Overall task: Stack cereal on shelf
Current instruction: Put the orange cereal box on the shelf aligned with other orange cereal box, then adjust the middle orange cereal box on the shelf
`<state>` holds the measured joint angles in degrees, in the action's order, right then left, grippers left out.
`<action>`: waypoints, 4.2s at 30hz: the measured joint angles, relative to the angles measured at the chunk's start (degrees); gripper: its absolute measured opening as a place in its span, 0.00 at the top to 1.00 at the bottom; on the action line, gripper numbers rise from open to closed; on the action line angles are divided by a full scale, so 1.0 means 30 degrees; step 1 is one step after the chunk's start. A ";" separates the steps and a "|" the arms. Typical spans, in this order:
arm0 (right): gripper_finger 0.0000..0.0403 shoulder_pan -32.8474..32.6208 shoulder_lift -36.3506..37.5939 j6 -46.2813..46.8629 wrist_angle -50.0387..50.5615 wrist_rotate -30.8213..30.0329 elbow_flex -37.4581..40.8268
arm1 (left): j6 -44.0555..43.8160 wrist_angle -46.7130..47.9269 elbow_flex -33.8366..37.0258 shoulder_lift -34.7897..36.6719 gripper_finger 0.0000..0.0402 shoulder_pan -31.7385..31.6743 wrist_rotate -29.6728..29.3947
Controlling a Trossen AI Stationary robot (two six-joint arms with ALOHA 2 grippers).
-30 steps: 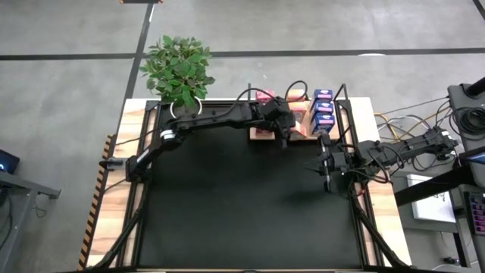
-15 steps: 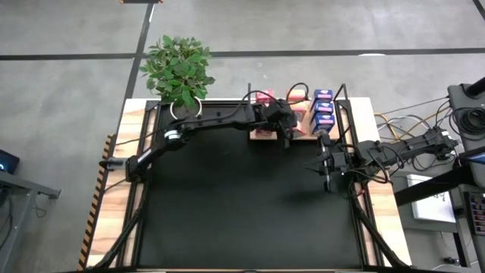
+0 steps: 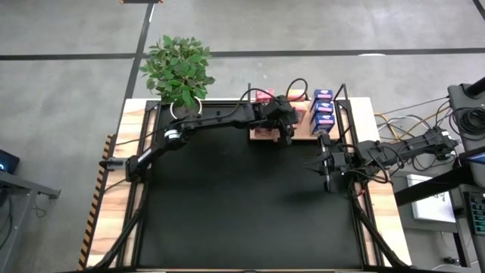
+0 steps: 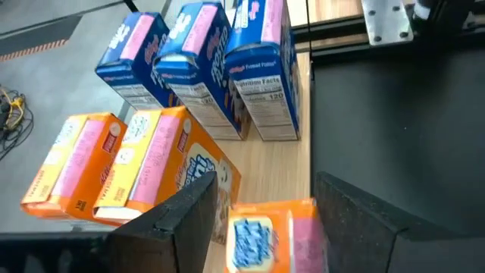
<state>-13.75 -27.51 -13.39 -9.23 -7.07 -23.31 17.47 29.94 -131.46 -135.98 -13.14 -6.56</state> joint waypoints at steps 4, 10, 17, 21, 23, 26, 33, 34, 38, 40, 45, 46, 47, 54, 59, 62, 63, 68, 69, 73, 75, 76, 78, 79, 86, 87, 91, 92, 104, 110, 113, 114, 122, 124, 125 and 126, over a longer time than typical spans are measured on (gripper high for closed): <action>0.97 -0.0003 0.0000 0.0096 0.0007 -0.0006 0.0000 | 0.0000 0.0079 -0.0024 0.0151 0.49 0.0017 0.0004; 0.97 -0.0003 0.0000 0.0102 0.0027 -0.0014 0.0000 | 0.0516 0.1603 -0.0025 0.1490 0.49 0.0484 -0.0009; 0.97 0.0004 0.0000 0.0644 0.0066 -0.1681 0.0000 | 0.0175 0.4085 0.0248 0.4356 0.49 0.1323 -0.0022; 0.97 0.0029 -0.0454 0.1760 0.0740 -0.7017 0.0000 | 0.0027 0.4072 0.2040 0.6524 0.49 0.2303 -0.0075; 0.97 0.0097 -0.1046 0.2059 0.1065 -0.9013 0.0000 | -0.0077 0.3175 0.3797 0.7765 0.49 0.2849 -0.0044; 0.97 0.0620 -0.2038 0.2539 0.0713 -0.9760 0.0000 | -0.0314 0.0703 0.7370 0.9935 0.49 0.3621 -0.0011; 0.97 0.2538 -0.4533 0.4699 0.0544 -0.9512 -0.1053 | -0.0337 -0.7273 1.6478 1.4898 0.49 0.4625 -0.0156; 0.97 0.2775 -0.4931 0.4909 0.0563 -0.9412 -0.1261 | -0.0395 -0.8267 1.7611 1.5437 0.49 0.4632 -0.0164; 0.97 0.3534 -0.6218 0.5531 0.0943 -0.9004 -0.2271 | -0.1407 -1.1437 2.1377 1.7528 0.49 0.4638 -0.0200; 0.97 0.3943 -0.6715 0.5735 0.1597 -0.8996 -0.2882 | -0.1900 -1.2681 2.3030 1.8360 0.49 0.4639 -0.0200; 0.97 0.5044 -0.8029 0.5655 0.2046 -0.8979 -0.4087 | -0.2558 -1.5573 2.6224 1.9997 0.49 0.4674 -0.0207; 0.97 0.5271 -0.8316 0.5610 0.2051 -0.8946 -0.4232 | -0.2568 -1.5879 2.6678 2.0196 0.49 0.4674 -0.0207; 0.97 0.5531 -0.8579 0.5576 0.2074 -0.8848 -0.4354 | -0.2553 -1.6147 2.7029 2.0390 0.49 0.4674 -0.0207; 0.97 0.7704 -1.0502 0.6226 0.3149 -0.6992 -0.5244 | -0.2510 -1.6686 2.8229 2.0810 0.49 0.4681 -0.1198; 0.97 0.8811 -1.1607 0.6266 0.3537 -0.6491 -0.5601 | -0.2506 -1.6649 2.8260 2.0633 0.49 0.4663 -0.2394; 0.97 0.9222 -1.2144 0.6133 0.3574 -0.6493 -0.5610 | -0.2506 -1.6664 2.8260 2.0633 0.49 0.4651 -0.2649; 0.97 0.9294 -1.2306 0.6042 0.3506 -0.6507 -0.5610 | -0.2506 -1.6664 2.8260 2.0633 0.49 0.4645 -0.2663; 0.97 0.9461 -1.2764 0.5564 0.3665 -0.7132 -0.5651 | -0.2499 -1.6653 2.8260 2.0626 0.49 0.4627 -0.2692; 0.97 0.9468 -1.2764 0.5496 0.3867 -0.7487 -0.5661 | -0.2499 -1.6639 2.8260 2.0626 0.49 0.4616 -0.2692; 0.97 0.9468 -1.2412 0.5304 0.4719 -0.8180 -0.5654 | -0.2463 -1.6503 2.8260 2.0626 0.49 0.4579 -0.2699; 0.97 0.9475 -1.2106 0.5302 0.5221 -0.8278 -0.5646 | -0.2426 -1.6461 2.8260 2.0620 0.49 0.4565 -0.2706; 0.97 0.9471 -1.1944 0.5308 0.5529 -0.8533 -0.5642 | -0.2426 -1.6443 2.8260 2.0618 0.49 0.4560 -0.2706; 0.97 0.9470 -1.1601 0.5430 0.6230 -0.9158 -0.5622 | -0.2396 -1.6432 2.8260 2.0618 0.49 0.4550 -0.2959; 0.97 0.9475 -1.1428 0.5451 0.6560 -0.9285 -0.5610 | -0.2371 -1.6390 2.8260 2.0618 0.49 0.4543 -0.3133; 0.97 0.9475 -1.0747 0.5752 0.7635 -0.9660 -0.5588 | -0.2382 -1.6248 2.8260 2.0611 0.49 0.4543 -0.4061; 0.97 0.9475 -1.0739 0.5759 0.7625 -0.9660 -0.5588 | -0.2379 -1.6248 2.8260 2.0611 0.49 0.4543 -0.4061; 0.97 0.9475 -1.0761 0.5763 0.7600 -0.9674 -0.5588 | -0.2360 -1.6248 2.8260 2.0611 0.49 0.4543 -0.4061; 0.97 0.9475 -1.0761 0.5783 0.7593 -0.9674 -0.5588 | -0.2353 -1.6248 2.8260 2.0611 0.49 0.4543 -0.4061; 0.97 0.9457 -1.0632 0.6021 0.7470 -1.0148 -0.5803 | -0.1646 -1.6252 2.8260 2.0611 0.49 0.4543 -0.4185; 0.97 0.9045 -1.0186 0.5452 0.7424 -1.0092 -0.6948 | -0.1434 -1.6193 2.8112 2.0803 0.49 0.4590 -0.4178; 0.97 0.8922 -0.9659 0.5267 0.7446 -0.9152 -0.7226 | -0.1927 -1.6259 2.8107 2.1049 0.49 0.4840 -0.4185; 0.97 0.8928 -0.9450 0.5456 0.7481 -0.8369 -0.7287 | -0.2233 -1.6208 2.8115 2.1136 0.49 0.4994 -0.4178; 0.98 1.1331 -0.9469 0.8116 1.1880 -0.3884 -0.9561 | -0.2785 -1.6044 2.8297 2.1380 0.49 0.6414 -0.4162; 0.98 1.2433 -1.0086 0.8115 1.3226 -0.2798 -1.0461 | -0.2823 -1.6052 2.8297 2.1422 0.49 0.6452 -0.4159; 0.98 1.3026 -1.0451 0.8112 1.3911 -0.2166 -1.0960 | -0.2876 -1.6034 2.8307 2.1447 0.49 0.6452 -0.4163; 0.98 1.3637 -1.0804 0.8112 1.4512 -0.1610 -1.1453 | -0.2933 -1.5938 2.8319 2.1489 0.49 0.6443 -0.4178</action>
<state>27.16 -59.92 10.95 34.30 -11.90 -57.67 8.67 -17.88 -46.50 -71.52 6.19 -19.09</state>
